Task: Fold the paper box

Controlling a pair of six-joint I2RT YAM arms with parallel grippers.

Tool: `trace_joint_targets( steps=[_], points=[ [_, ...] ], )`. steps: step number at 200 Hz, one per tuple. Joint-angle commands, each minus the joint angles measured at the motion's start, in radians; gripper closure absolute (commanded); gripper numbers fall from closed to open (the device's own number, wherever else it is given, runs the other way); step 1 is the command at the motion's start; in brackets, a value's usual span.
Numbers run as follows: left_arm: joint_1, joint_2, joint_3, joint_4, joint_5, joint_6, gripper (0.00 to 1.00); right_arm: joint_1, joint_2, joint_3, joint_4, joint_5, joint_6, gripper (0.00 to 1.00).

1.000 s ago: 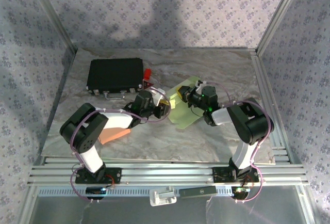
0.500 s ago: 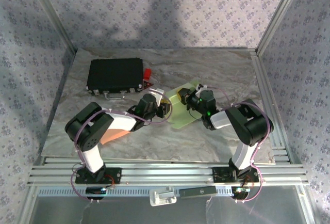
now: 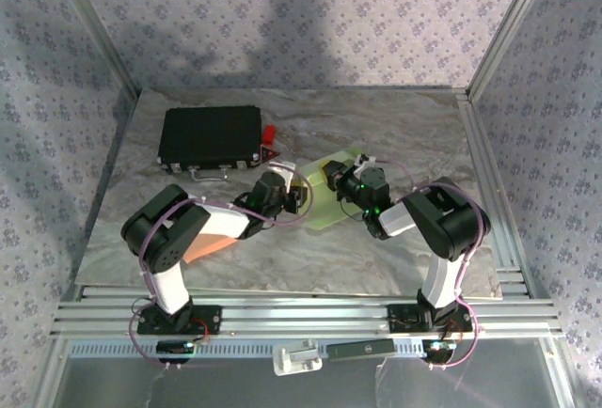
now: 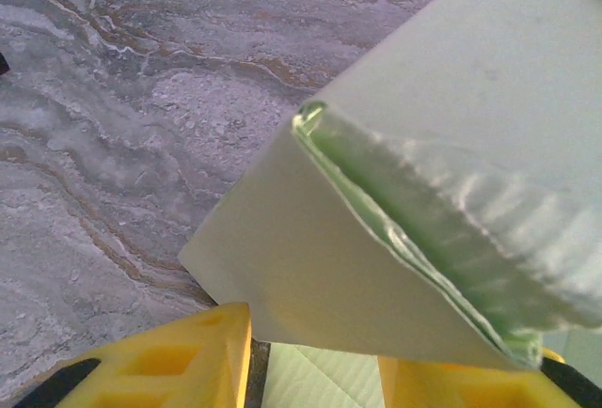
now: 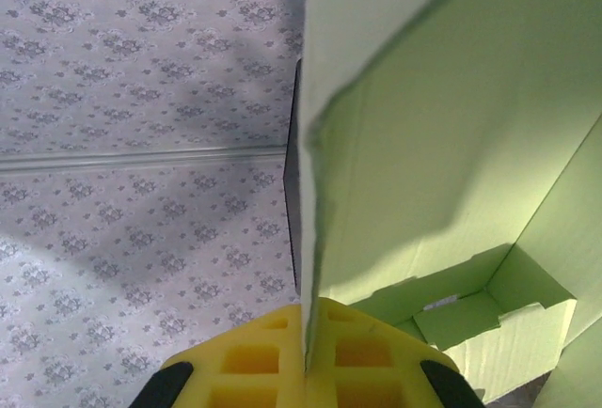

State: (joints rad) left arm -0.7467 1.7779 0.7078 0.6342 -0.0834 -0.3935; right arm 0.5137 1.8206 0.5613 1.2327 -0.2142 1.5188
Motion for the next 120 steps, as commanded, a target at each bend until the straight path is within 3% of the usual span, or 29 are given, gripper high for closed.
trace_joint_targets(
  steps=[1, 59, 120],
  points=[
    [0.029, 0.012, 0.016, 0.028, -0.012, -0.03, 0.62, 0.019, 0.032, 0.025, -0.008, 0.018, -0.043, 1.0],
    [0.072, 0.012, 0.034, 0.006, 0.032, -0.078, 0.64, 0.046, 0.097, 0.047, 0.076, 0.057, -0.119, 1.0],
    [0.087, 0.004, 0.043, -0.015, 0.052, -0.073, 0.7, 0.07, 0.114, 0.076, 0.068, 0.123, -0.074, 1.0]
  ],
)
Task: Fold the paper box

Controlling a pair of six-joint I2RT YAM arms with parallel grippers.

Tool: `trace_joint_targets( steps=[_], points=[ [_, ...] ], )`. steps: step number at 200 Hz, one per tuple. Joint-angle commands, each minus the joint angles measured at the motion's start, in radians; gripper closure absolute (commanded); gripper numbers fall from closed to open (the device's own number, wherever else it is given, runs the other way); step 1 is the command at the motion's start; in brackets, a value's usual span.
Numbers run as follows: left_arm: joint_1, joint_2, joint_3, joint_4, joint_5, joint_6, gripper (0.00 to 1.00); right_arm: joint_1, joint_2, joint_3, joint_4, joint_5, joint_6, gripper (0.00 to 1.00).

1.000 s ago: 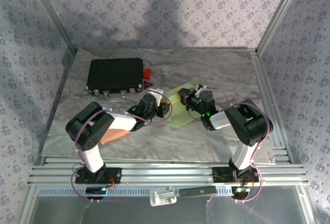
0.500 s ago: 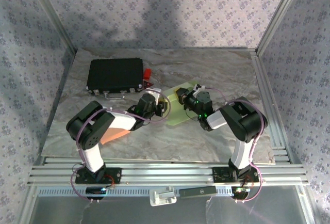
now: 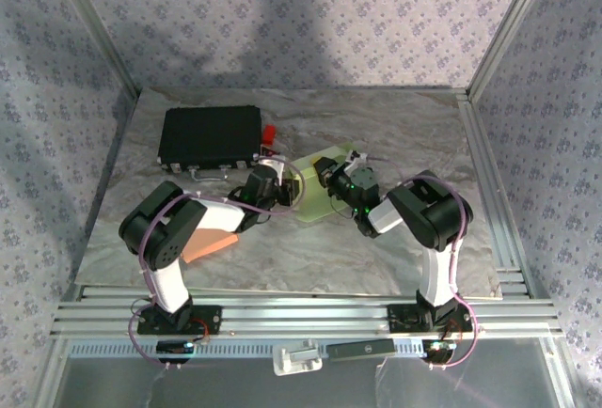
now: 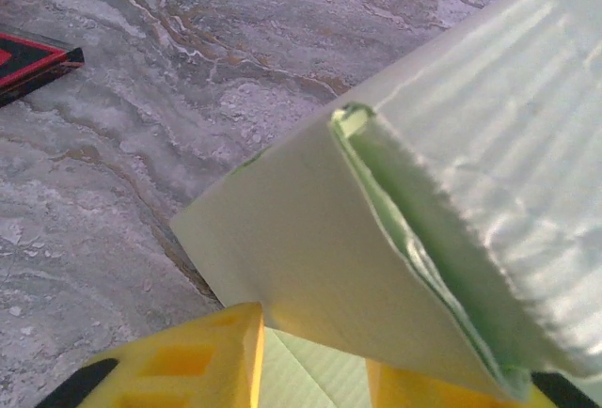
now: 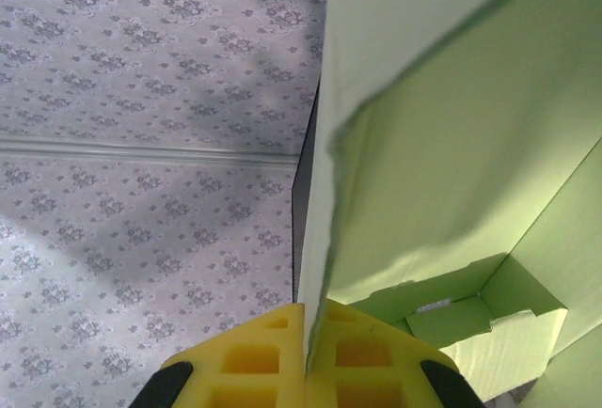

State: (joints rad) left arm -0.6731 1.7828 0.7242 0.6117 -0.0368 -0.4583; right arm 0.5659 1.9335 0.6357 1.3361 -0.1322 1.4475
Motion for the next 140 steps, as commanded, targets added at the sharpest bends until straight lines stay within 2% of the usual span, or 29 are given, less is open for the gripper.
trace_joint_targets(
  steps=[1, 40, 140],
  points=[
    [0.013, -0.001, 0.027, 0.007, 0.006, -0.008, 0.71, 0.019, 0.0, 0.001, -0.038, 0.044, -0.002, 1.0],
    [0.012, -0.011, 0.031, -0.011, -0.013, -0.007, 0.71, 0.043, -0.029, -0.029, -0.089, 0.131, 0.072, 1.0],
    [0.005, 0.025, 0.111, -0.077, -0.091, 0.016, 0.79, 0.078, -0.088, 0.023, -0.332, 0.191, 0.223, 1.0]
  ],
)
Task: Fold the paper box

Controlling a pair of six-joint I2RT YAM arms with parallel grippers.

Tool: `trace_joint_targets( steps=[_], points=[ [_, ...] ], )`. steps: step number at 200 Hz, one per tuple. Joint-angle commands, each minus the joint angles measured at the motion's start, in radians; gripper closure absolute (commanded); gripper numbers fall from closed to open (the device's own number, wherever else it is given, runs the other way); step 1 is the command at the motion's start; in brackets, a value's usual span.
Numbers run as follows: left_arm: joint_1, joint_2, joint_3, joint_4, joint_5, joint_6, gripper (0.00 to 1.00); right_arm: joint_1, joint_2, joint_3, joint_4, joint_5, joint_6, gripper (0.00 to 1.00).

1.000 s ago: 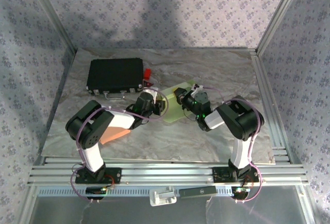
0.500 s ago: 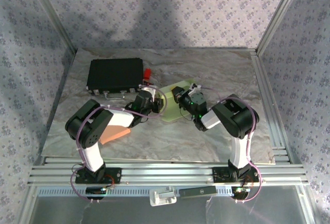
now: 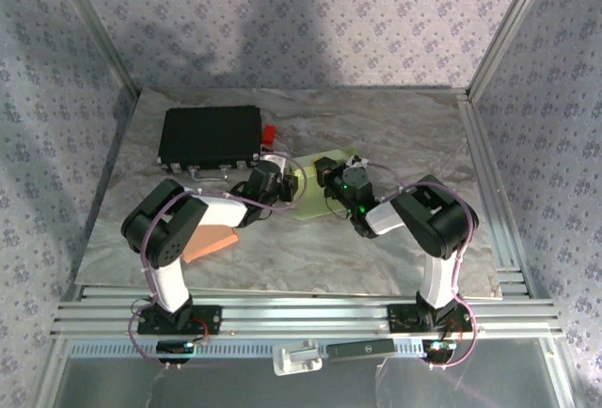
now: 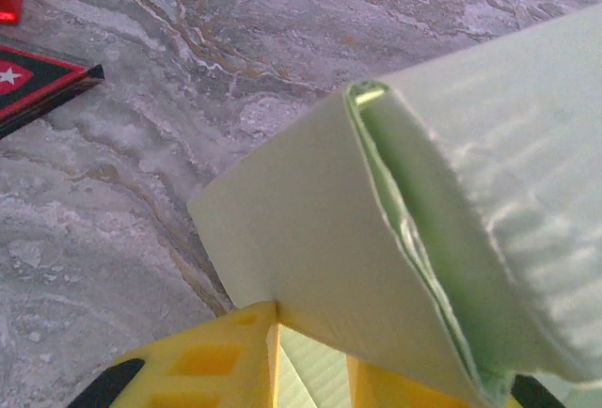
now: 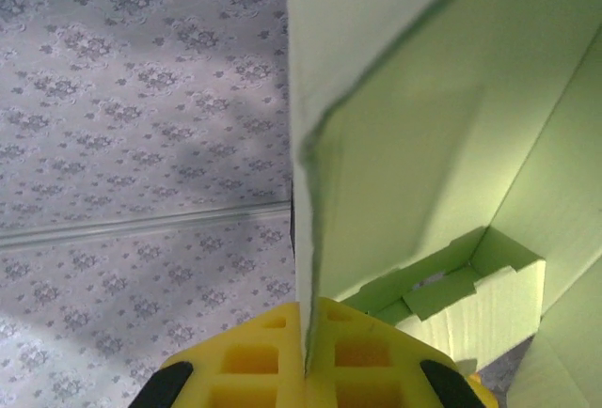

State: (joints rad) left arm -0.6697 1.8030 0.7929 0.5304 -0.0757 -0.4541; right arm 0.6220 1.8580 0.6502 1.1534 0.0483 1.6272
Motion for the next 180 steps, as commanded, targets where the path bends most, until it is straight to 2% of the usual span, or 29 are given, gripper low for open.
trace_joint_targets(
  steps=[1, 41, 57, 107, 136, 154, 180],
  points=[
    [0.001, 0.004, 0.043, 0.005, -0.052, 0.012, 0.79, 0.021, -0.013, 0.009, -0.149, 0.01, 0.043, 1.0],
    [-0.014, -0.054, 0.023, -0.009, -0.037, -0.003, 0.86, 0.045, -0.022, -0.01, -0.097, 0.057, 0.052, 1.0],
    [-0.019, -0.086, 0.004, -0.018, -0.033, -0.018, 0.86, 0.084, -0.075, -0.037, -0.138, 0.126, 0.089, 1.0],
    [-0.087, -0.219, -0.049, -0.114, -0.057, -0.059, 0.86, 0.185, -0.316, -0.061, -0.533, 0.265, 0.157, 1.0],
    [-0.166, -0.28, -0.09, -0.182, -0.096, -0.118, 0.86, 0.214, -0.435, -0.06, -0.793, 0.308, 0.221, 1.0],
    [-0.195, -0.296, -0.107, -0.205, -0.123, -0.148, 0.85, 0.208, -0.43, -0.085, -0.755, 0.286, 0.21, 1.0],
    [-0.198, -0.279, -0.113, -0.213, -0.112, -0.172, 0.84, 0.197, -0.369, -0.135, -0.549, 0.244, 0.152, 1.0]
  ],
)
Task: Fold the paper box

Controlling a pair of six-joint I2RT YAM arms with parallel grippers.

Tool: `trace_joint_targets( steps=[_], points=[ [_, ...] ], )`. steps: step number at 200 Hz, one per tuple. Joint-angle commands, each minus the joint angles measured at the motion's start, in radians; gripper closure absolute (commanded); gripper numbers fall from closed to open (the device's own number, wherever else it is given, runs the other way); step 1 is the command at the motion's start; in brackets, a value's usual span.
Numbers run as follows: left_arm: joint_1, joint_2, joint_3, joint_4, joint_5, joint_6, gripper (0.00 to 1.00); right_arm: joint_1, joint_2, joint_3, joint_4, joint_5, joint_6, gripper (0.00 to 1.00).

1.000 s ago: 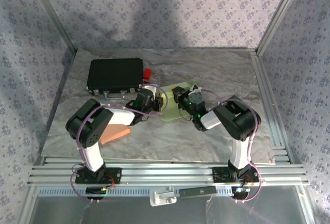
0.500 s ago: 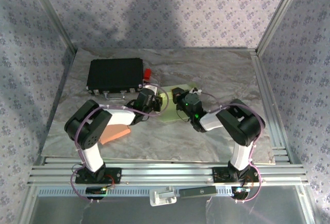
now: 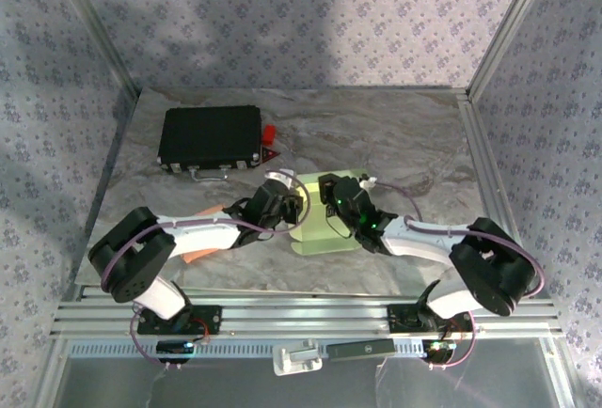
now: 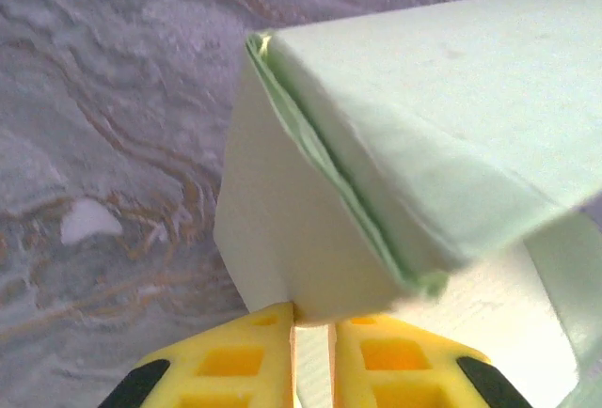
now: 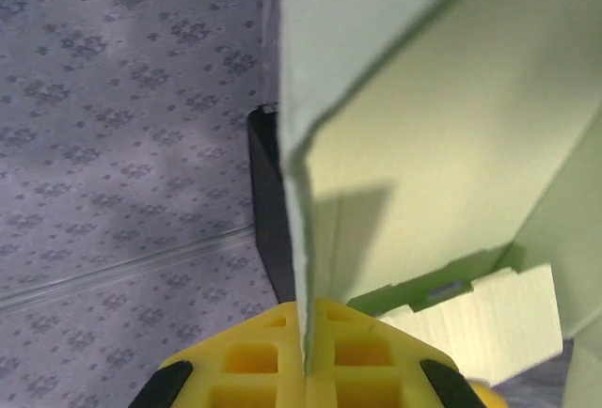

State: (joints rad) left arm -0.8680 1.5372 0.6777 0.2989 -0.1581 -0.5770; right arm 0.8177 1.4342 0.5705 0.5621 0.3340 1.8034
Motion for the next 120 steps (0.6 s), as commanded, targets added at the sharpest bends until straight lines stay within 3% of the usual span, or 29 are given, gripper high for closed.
trace_joint_targets(
  steps=[1, 25, 83, 120],
  points=[
    [0.001, -0.013, 0.002, 0.018, -0.031, -0.049, 0.84, 0.001, 0.057, -0.057, 0.052, -0.042, -0.03, 1.0],
    [0.003, -0.006, 0.002, 0.006, -0.034, -0.045, 0.81, 0.008, 0.089, -0.106, 0.22, -0.025, -0.115, 1.0],
    [0.038, 0.038, 0.026, 0.011, -0.015, 0.01, 0.68, -0.003, 0.132, -0.107, 0.253, -0.026, -0.123, 1.0],
    [0.046, 0.064, 0.042, 0.016, -0.011, 0.035, 0.66, -0.003, 0.164, -0.097, 0.266, -0.034, -0.101, 1.0]
  ],
)
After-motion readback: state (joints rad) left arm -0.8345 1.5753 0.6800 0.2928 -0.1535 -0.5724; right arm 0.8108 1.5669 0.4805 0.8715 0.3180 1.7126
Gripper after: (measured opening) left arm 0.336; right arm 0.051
